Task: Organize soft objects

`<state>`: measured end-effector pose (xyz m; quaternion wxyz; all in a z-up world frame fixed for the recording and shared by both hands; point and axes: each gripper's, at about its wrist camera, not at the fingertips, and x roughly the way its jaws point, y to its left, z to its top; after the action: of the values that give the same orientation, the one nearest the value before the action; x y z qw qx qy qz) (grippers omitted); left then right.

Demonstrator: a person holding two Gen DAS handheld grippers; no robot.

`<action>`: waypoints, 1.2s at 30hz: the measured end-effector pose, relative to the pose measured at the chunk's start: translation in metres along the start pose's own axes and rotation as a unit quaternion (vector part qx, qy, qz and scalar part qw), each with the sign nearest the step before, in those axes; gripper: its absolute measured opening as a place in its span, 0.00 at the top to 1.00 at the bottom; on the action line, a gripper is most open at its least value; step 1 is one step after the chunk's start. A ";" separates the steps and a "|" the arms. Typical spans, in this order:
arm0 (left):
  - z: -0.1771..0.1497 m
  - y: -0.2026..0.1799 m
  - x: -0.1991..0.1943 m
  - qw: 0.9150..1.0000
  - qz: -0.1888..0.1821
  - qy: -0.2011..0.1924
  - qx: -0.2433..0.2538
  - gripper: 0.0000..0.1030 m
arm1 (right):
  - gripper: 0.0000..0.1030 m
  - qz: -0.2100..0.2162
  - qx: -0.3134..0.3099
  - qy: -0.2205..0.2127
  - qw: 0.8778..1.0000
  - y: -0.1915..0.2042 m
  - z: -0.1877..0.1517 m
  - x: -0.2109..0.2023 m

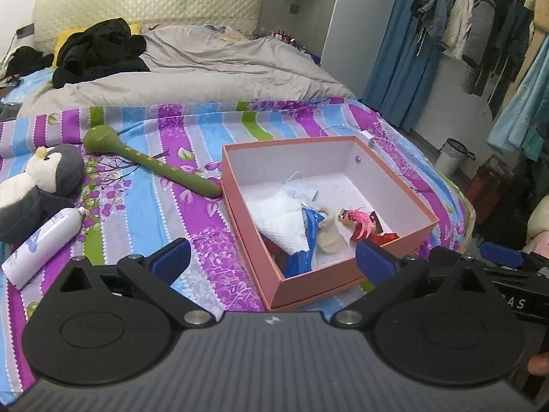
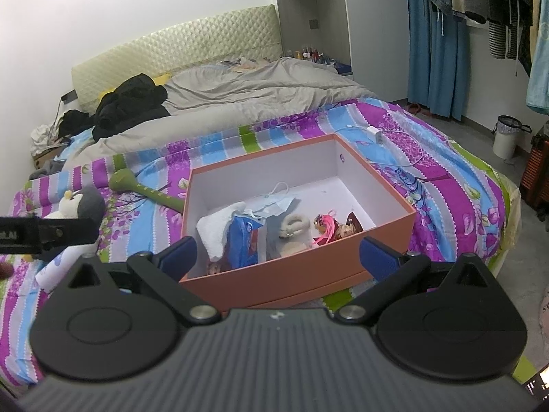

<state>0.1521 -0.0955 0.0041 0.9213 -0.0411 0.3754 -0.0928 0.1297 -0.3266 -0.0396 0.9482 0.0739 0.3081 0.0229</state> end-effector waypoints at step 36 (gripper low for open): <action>-0.006 -0.001 -0.001 1.000 -0.005 0.003 0.000 0.00 | 0.00 0.002 0.003 0.004 1.000 0.001 -0.002 0.000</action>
<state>0.1472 -0.0958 0.0009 0.9196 -0.0430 0.3781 -0.0974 0.1292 -0.3250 -0.0409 0.9466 0.0778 0.3120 0.0242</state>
